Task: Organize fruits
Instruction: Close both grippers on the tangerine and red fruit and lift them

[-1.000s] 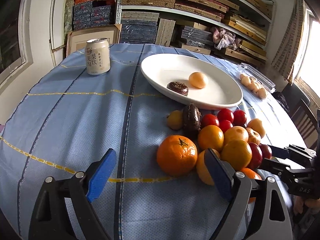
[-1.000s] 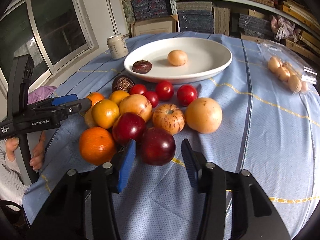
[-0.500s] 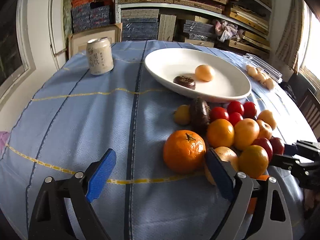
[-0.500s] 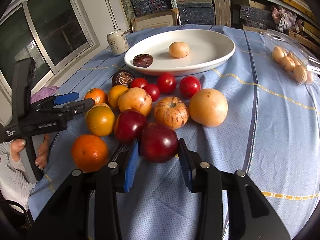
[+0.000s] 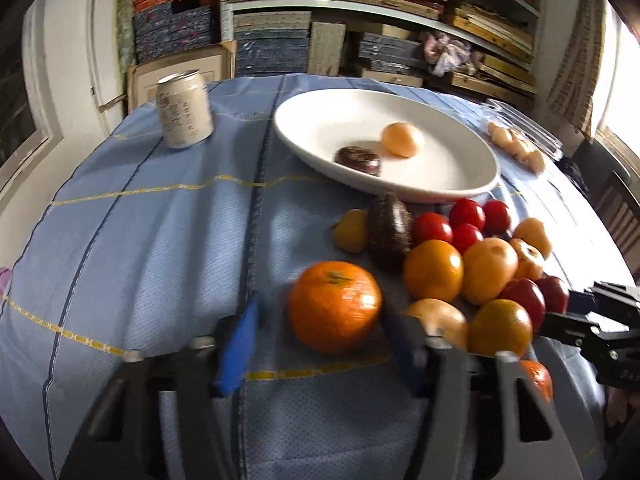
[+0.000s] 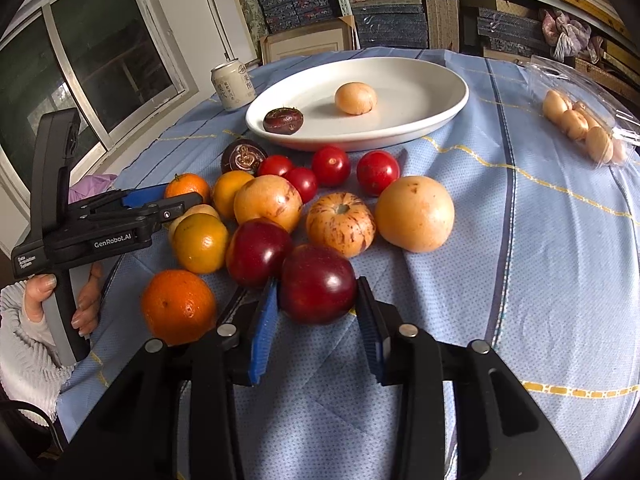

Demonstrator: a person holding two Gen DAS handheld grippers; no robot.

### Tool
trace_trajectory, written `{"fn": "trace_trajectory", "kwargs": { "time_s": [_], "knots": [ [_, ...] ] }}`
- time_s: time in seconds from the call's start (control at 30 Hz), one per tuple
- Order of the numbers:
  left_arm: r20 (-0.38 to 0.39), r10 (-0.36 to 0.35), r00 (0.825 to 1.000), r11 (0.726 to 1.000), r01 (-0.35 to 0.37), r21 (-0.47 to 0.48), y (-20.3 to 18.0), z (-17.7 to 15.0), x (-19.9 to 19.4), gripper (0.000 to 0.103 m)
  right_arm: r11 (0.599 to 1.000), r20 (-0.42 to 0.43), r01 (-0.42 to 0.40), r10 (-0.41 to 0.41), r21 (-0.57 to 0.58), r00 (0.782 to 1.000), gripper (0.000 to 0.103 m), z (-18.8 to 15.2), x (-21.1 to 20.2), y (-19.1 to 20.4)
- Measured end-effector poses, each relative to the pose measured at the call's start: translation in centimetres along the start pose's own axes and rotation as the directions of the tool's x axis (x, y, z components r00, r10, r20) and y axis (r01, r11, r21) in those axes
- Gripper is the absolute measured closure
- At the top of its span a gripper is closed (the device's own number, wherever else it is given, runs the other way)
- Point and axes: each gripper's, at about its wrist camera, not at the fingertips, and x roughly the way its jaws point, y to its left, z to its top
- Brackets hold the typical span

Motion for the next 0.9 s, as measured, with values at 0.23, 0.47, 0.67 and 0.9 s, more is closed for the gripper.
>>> {"fn": "trace_trajectory", "kwargs": {
  "time_s": [0.23,0.47,0.67,0.9],
  "knots": [
    [0.003,-0.026,1.000,0.999,0.026,-0.025,0.6,-0.3,-0.3,0.058,1.000,0.008,0.014,-0.014,0.014,1.000,0.066,0.0,-0.1,-0.3],
    [0.095,-0.011,0.995,0.997,0.018,-0.076,1.9,0.0,-2.7,0.058,0.999,0.089,0.017,-0.022,0.048,0.996,0.067,0.5,-2.1,-1.3],
    [0.100,0.001,0.995,0.993,0.011,-0.118,2.7,3.7,-3.5,0.058,0.993,0.183,0.034,-0.054,0.109,0.982,0.067,3.5,-4.9,-2.7],
    [0.110,0.013,0.994,0.998,-0.006,-0.062,0.0,10.2,-0.6,0.058,0.994,0.188,0.051,-0.068,0.092,0.980,0.067,9.8,-2.4,-2.4]
  ]
}}
